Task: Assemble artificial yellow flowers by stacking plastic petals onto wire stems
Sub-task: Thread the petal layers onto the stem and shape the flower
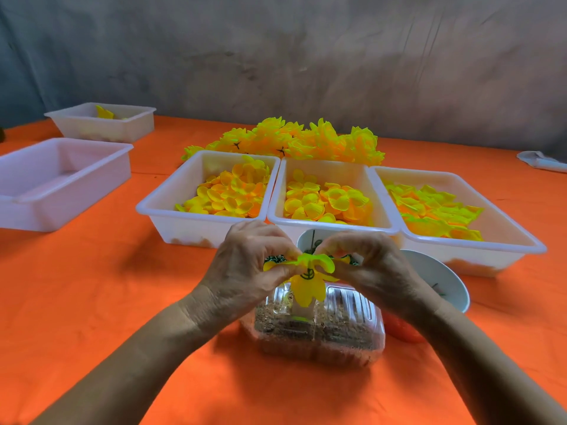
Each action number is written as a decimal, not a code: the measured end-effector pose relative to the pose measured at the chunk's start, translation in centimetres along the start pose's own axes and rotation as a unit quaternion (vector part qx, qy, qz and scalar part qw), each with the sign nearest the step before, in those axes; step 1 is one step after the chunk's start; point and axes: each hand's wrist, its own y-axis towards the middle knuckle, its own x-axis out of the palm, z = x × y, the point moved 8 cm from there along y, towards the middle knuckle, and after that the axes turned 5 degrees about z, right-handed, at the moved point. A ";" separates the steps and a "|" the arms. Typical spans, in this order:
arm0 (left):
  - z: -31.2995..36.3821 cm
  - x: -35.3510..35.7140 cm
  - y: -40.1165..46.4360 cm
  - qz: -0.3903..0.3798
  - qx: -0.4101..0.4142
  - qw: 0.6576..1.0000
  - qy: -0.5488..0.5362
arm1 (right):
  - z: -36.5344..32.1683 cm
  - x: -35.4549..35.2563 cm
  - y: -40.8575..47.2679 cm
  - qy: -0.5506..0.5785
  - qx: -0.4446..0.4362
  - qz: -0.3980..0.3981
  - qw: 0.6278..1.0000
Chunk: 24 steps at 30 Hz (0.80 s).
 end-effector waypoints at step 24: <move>1.7 -0.8 -2.0 0.048 0.036 0.998 0.023 | -1.2 -0.9 -2.0 -0.205 -0.143 0.119 0.961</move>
